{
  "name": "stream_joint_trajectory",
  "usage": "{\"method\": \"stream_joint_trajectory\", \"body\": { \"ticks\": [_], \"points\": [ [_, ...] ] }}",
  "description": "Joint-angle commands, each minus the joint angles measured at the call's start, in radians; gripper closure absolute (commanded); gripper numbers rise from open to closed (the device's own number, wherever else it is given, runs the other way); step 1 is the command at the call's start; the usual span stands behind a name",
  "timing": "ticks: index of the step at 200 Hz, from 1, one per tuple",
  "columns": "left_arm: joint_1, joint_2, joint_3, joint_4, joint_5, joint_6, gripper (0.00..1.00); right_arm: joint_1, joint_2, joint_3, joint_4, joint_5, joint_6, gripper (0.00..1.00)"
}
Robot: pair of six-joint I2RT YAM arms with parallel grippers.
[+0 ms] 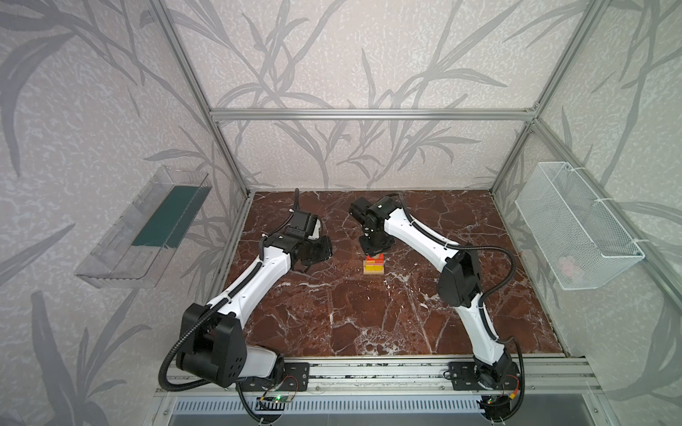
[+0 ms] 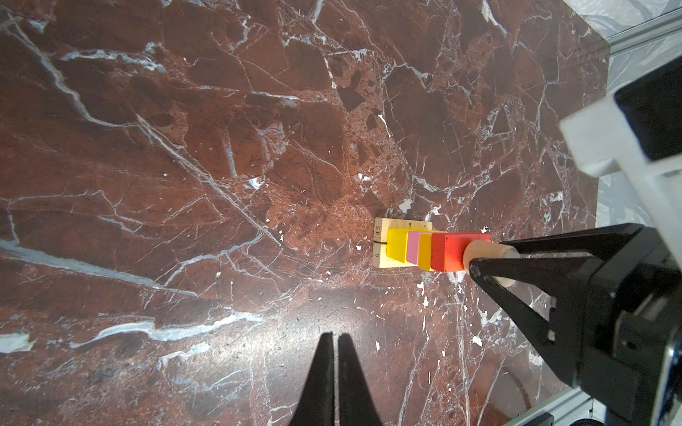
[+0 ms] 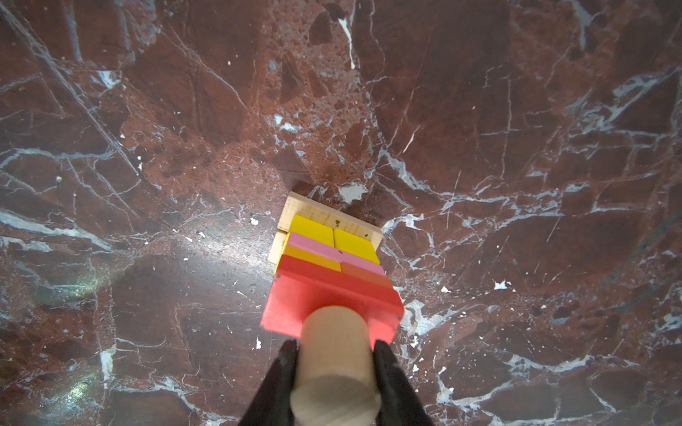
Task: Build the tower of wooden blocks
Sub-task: 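Lower the wooden cylinder upright onto the red bar atop the tower, then open the right gripper and raise it off the wooden cylinder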
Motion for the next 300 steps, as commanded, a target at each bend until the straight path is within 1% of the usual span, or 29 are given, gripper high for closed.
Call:
{"method": "stream_joint_trajectory", "body": {
  "ticks": [1, 94, 136, 158, 192, 253, 269, 300],
  "points": [
    [0.005, 0.000, -0.007, 0.011, 0.002, -0.005, 0.94, -0.004, 0.022, 0.033, -0.016, -0.005, 0.000, 0.85],
    [0.004, 0.000, -0.007, 0.011, 0.003, -0.005, 0.94, -0.005, 0.030, 0.043, -0.017, -0.002, 0.004, 0.82],
    [0.004, 0.001, -0.007, 0.012, 0.004, -0.005, 0.94, -0.007, 0.034, 0.045, -0.018, -0.002, 0.006, 0.79],
    [0.005, 0.002, -0.007, 0.012, 0.004, -0.005, 0.94, -0.007, 0.038, 0.049, -0.018, -0.004, 0.006, 0.73],
    [0.004, 0.003, -0.007, 0.012, 0.005, -0.004, 0.94, -0.007, 0.039, 0.058, -0.024, -0.001, 0.006, 0.68],
    [0.004, 0.004, -0.007, 0.013, 0.008, -0.004, 0.94, -0.007, 0.042, 0.061, -0.031, 0.005, 0.008, 0.61],
    [0.004, 0.003, -0.006, 0.013, 0.008, -0.003, 0.94, -0.007, 0.043, 0.060, -0.032, 0.007, 0.011, 0.57],
    [0.004, 0.004, -0.007, 0.013, 0.011, -0.002, 0.94, -0.007, 0.043, 0.063, -0.032, 0.008, 0.013, 0.55]
  ]
}}
